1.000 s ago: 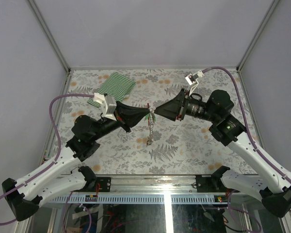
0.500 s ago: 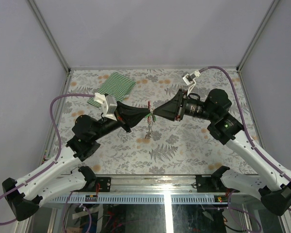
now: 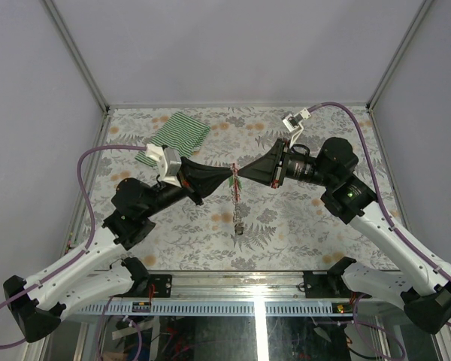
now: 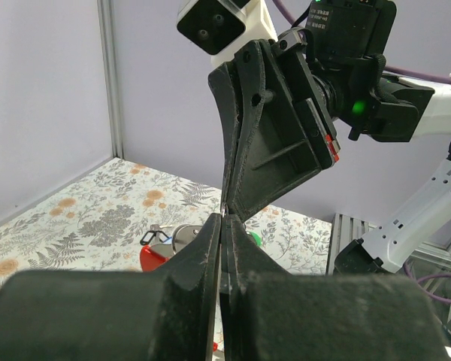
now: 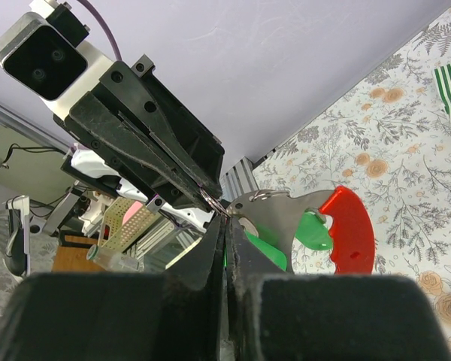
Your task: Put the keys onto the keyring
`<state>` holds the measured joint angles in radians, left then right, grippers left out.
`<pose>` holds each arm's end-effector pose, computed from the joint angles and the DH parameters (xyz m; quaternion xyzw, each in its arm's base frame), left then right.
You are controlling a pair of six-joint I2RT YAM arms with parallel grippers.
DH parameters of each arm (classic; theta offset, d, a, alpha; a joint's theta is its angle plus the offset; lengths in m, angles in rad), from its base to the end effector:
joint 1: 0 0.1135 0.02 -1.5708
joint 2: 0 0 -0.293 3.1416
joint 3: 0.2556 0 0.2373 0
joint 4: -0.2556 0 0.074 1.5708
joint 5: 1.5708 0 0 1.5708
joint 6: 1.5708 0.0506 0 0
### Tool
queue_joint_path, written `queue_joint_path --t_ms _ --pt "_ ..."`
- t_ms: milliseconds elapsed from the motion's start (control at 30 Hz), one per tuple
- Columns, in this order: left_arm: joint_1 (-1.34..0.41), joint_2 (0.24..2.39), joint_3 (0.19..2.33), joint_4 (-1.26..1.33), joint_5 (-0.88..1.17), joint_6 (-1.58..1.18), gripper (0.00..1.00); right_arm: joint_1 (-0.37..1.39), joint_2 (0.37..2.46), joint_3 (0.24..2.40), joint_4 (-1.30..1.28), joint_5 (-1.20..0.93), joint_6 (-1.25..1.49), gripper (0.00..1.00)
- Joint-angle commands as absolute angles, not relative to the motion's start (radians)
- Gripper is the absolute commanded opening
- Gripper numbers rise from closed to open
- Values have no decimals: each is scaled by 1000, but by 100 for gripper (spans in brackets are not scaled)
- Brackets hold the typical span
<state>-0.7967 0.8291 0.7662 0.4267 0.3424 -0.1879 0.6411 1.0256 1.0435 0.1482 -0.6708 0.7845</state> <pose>0.1058 -0.1325 0.4183 0.3014 0.4915 -0.4687 0.6693 0.1484 0.1500 0.4469 -0.2069 0.6264 0.6322 0.4063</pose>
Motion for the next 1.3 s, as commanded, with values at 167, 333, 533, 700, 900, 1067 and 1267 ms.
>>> queue_joint_path --t_ms 167,333,533,700,900,1067,1267 --pt "-792 812 787 506 339 -186 0 645 1004 1056 154 -661 763 0" --pt "-791 811 784 509 336 -186 0 646 998 1055 126 -647 752 0" --pt "-792 810 785 517 338 -187 0 646 997 1051 116 -648 747 0" --pt "-794 819 791 524 357 -191 0 646 1019 1045 149 -680 776 0" --pt "-792 825 792 529 370 -195 0 647 1034 1041 166 -701 793 13" --pt "-792 832 792 535 378 -198 0 646 1035 1042 164 -701 793 18" --pt "-792 831 793 538 382 -201 0 646 1041 1042 160 -705 791 20"
